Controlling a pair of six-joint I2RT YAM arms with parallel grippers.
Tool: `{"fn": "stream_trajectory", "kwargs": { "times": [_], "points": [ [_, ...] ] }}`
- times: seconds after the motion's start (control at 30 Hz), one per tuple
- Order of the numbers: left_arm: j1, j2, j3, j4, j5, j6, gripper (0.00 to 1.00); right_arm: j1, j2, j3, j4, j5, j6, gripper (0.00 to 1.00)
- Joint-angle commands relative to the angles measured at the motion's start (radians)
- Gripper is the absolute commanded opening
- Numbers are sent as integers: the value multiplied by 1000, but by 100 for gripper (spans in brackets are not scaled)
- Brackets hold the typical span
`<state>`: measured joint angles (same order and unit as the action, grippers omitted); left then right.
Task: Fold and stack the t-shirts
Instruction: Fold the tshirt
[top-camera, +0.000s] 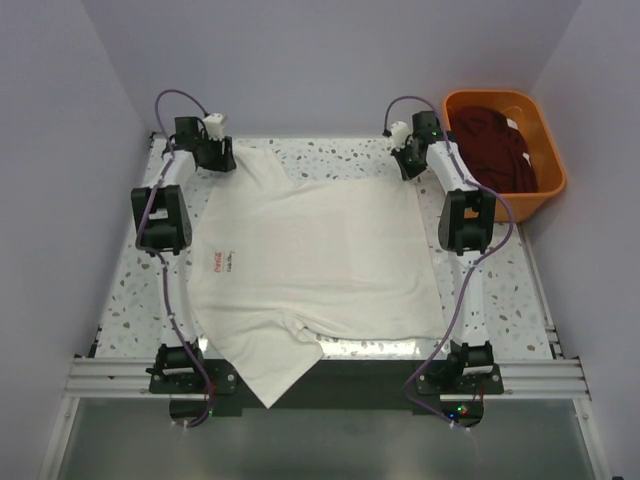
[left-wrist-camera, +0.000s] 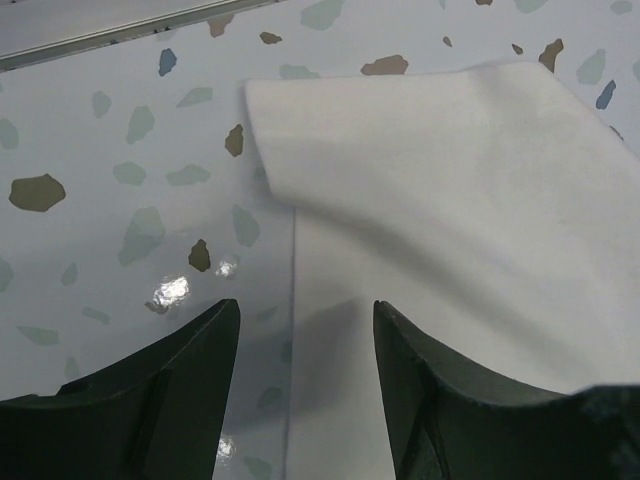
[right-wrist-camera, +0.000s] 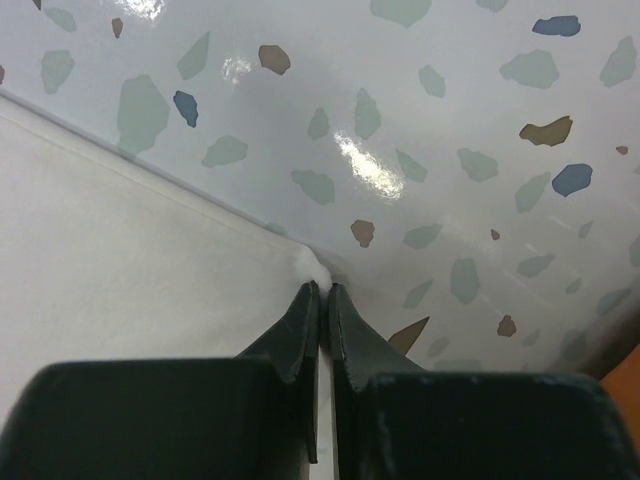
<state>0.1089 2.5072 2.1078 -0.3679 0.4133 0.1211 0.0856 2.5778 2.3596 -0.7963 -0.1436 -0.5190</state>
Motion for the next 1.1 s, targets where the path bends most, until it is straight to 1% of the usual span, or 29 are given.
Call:
{"fn": "stream_trajectory", "kwargs": {
  "times": [0.0, 0.07, 0.2, 0.5, 0.6, 0.7, 0.73, 0.83, 0.9, 0.93, 1.0, 1.07],
  "points": [
    [-40, 16, 47, -9, -59, 83, 60, 0, 45, 15, -38, 9, -44, 0],
    [-51, 30, 54, -17, -64, 94, 58, 5, 44, 13, -40, 10, -52, 0],
    [-61, 70, 89, -39, -73, 89, 52, 8, 41, 4, -37, 7, -62, 0],
    [-60, 104, 127, 20, -67, 49, 51, 8, 35, -5, -30, 6, -72, 0],
    [-63, 128, 170, 9, -65, 45, 47, 8, 35, -8, -32, 7, -75, 0],
    [-61, 156, 202, -22, -64, 41, 38, 8, 30, -13, -26, 7, -76, 0],
    [-61, 162, 204, -22, -64, 40, 33, 6, 28, -11, -27, 6, -76, 0],
    [-60, 171, 213, -31, -64, 26, 28, 8, 25, -10, -23, 3, -73, 0],
    [-60, 173, 233, -39, -54, 17, 17, 8, 19, -8, -23, 1, -73, 0],
    [-57, 165, 235, -36, -50, 15, 8, 6, 16, -7, -23, 1, -73, 0],
    [-49, 142, 215, -4, -41, 9, 1, 6, 5, -8, -21, 1, -70, 0],
    [-41, 93, 183, 26, -9, 0, 0, 6, -16, -10, -15, -1, -69, 0]
  ]
}}
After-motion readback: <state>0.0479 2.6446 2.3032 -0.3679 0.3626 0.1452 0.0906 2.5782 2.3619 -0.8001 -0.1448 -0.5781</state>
